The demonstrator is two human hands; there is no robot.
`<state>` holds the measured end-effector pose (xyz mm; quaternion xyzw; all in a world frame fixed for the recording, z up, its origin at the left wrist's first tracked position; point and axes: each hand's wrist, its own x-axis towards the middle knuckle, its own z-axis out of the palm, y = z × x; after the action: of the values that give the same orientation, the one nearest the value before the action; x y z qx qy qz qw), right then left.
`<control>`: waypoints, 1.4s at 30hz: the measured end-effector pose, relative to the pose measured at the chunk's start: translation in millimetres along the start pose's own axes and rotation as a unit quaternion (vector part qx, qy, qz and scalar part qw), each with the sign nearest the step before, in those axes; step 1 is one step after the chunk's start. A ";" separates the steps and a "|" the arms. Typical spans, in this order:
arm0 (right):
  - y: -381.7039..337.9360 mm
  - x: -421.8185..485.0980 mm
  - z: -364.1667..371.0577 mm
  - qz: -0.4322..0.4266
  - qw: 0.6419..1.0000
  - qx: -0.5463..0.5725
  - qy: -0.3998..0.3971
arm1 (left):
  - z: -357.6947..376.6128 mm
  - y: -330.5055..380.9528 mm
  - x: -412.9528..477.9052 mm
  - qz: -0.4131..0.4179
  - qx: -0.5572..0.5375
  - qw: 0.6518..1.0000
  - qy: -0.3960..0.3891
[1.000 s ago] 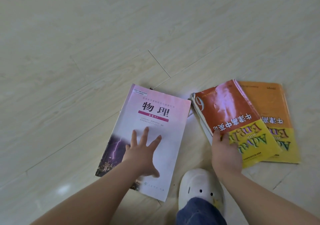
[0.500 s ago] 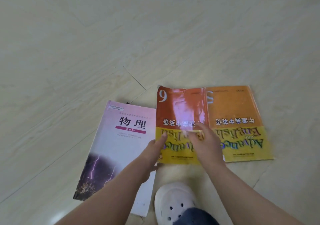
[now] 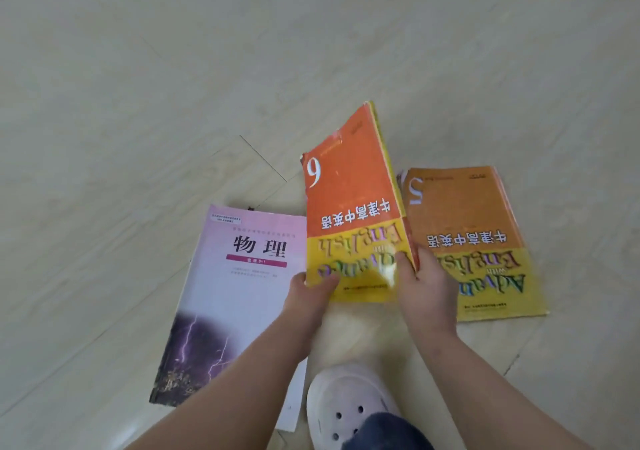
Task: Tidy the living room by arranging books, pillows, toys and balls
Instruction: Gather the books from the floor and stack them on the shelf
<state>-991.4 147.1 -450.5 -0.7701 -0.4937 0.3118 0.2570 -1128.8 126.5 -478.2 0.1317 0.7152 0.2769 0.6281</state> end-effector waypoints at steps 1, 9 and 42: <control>-9.3 0.5 -2.8 -0.031 0.998 0.024 0.042 | 3.0 4.4 -4.1 -0.014 -0.039 0.999 -0.004; -79.3 -3.0 21.9 0.119 0.895 0.412 -0.119 | -38.8 49.8 -36.7 0.120 -0.360 0.900 -0.215; -13.8 -20.6 46.5 0.053 0.976 0.052 -0.205 | -45.7 14.8 -22.7 0.017 0.052 0.997 -0.059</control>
<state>-1040.3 137.5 -467.4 -0.7006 -0.4775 0.5013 0.1728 -1171.6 115.8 -448.4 0.1923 0.6882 0.2416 0.6566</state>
